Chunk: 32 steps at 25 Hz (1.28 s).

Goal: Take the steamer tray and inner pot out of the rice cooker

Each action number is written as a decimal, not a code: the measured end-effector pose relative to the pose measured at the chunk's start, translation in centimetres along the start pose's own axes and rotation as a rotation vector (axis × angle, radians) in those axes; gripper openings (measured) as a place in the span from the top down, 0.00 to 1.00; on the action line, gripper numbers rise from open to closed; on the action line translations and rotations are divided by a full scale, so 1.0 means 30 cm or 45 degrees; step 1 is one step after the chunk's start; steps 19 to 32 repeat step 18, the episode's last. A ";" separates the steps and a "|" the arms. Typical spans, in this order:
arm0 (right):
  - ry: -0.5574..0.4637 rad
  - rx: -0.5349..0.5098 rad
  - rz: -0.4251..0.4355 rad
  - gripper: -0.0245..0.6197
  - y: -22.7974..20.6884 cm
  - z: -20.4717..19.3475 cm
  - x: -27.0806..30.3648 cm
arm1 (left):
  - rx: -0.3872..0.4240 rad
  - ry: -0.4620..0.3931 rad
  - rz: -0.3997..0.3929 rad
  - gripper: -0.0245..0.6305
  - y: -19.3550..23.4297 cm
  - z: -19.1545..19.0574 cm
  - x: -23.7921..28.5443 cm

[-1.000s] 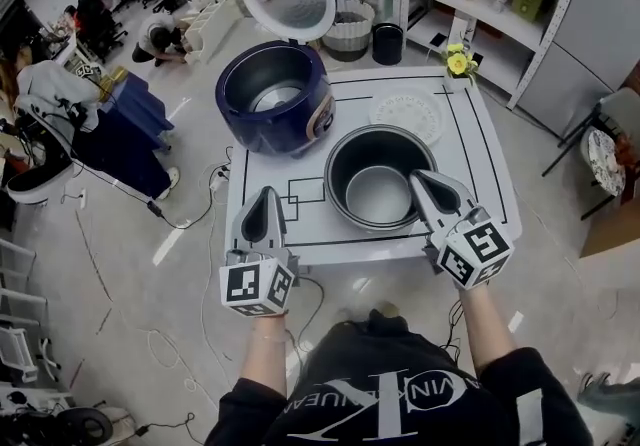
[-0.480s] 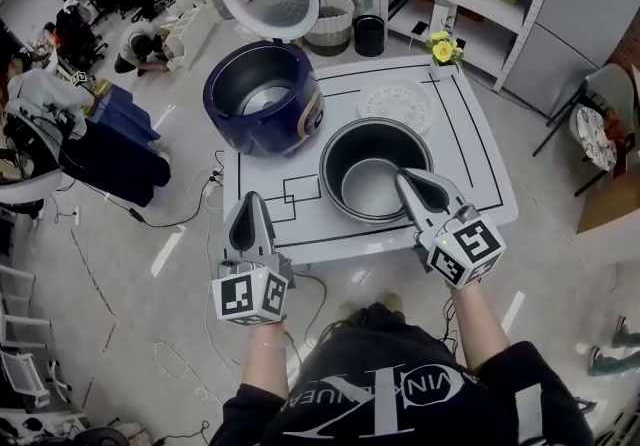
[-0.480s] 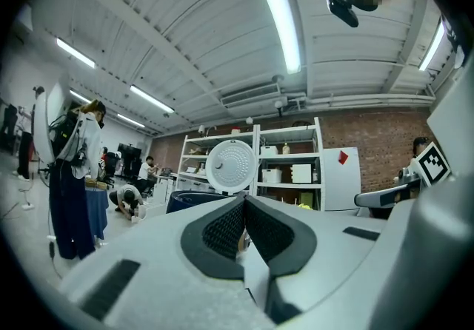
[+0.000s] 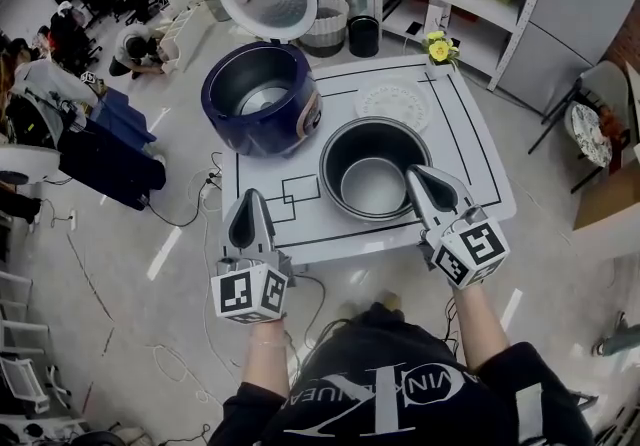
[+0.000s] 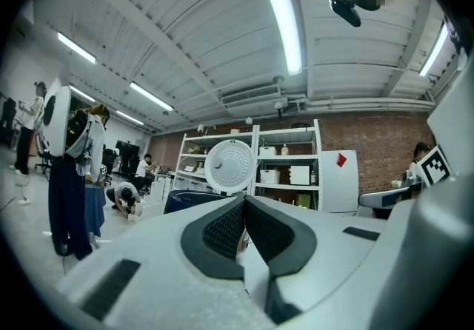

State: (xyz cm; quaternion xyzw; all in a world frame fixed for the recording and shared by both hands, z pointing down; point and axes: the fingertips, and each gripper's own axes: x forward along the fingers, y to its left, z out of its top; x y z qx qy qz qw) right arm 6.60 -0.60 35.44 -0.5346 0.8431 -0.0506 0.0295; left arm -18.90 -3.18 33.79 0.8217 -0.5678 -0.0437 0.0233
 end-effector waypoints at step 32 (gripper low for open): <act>0.005 -0.025 -0.009 0.96 0.001 -0.016 -0.001 | -0.020 0.027 0.048 0.95 0.058 -0.017 -0.022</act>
